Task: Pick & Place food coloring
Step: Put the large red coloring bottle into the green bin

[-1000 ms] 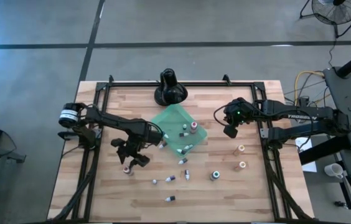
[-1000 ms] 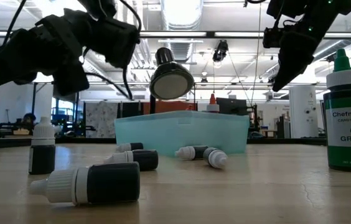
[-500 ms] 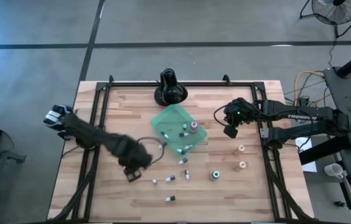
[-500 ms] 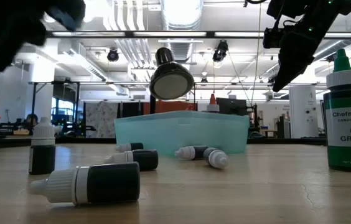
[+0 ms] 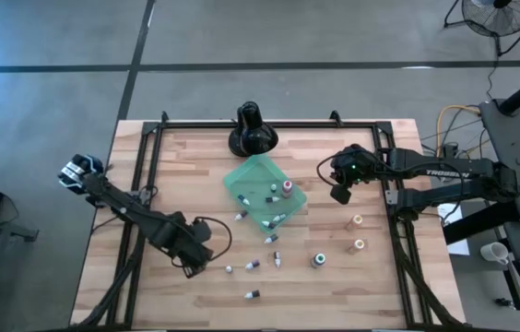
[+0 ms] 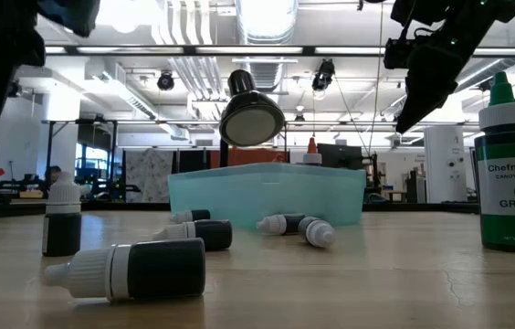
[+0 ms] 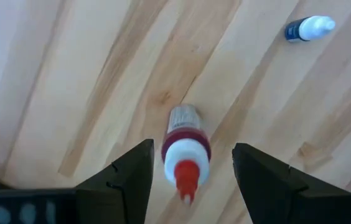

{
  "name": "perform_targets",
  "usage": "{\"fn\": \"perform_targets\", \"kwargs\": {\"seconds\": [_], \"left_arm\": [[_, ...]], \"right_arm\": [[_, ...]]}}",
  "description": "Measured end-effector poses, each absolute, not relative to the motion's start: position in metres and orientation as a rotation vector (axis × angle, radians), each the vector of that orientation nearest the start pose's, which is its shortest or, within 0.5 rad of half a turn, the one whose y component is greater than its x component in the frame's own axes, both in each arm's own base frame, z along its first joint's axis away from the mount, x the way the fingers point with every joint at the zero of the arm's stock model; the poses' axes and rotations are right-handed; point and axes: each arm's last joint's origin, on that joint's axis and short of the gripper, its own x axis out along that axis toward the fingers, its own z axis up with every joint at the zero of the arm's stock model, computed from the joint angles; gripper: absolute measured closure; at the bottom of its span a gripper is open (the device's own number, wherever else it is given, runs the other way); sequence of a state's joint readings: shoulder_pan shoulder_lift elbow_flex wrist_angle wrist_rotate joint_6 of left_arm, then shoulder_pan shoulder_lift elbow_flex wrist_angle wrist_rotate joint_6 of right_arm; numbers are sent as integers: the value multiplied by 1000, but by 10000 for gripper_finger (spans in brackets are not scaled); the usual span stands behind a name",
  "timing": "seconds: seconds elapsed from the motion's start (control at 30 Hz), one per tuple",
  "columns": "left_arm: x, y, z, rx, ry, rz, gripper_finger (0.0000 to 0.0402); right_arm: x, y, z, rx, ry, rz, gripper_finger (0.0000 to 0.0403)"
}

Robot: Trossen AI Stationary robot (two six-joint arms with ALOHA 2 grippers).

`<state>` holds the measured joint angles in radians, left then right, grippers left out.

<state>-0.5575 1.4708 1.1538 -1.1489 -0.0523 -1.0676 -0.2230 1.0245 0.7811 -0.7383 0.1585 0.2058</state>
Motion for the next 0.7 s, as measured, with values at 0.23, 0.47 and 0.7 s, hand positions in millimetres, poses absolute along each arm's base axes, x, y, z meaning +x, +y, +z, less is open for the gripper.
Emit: {"fn": "perform_targets", "kwargs": {"seconds": [0.23,0.47,0.7], "left_arm": [[213,-132,239,-424,1451,382,211],[206,-133,240,-444,1448,393,211],[204,-134,238,-480,1425,397,211]], "right_arm": [[183,-46,248,221,947,-452,365],[185,-47,249,222,925,-452,365],[185,-47,249,222,923,-452,365]]}}
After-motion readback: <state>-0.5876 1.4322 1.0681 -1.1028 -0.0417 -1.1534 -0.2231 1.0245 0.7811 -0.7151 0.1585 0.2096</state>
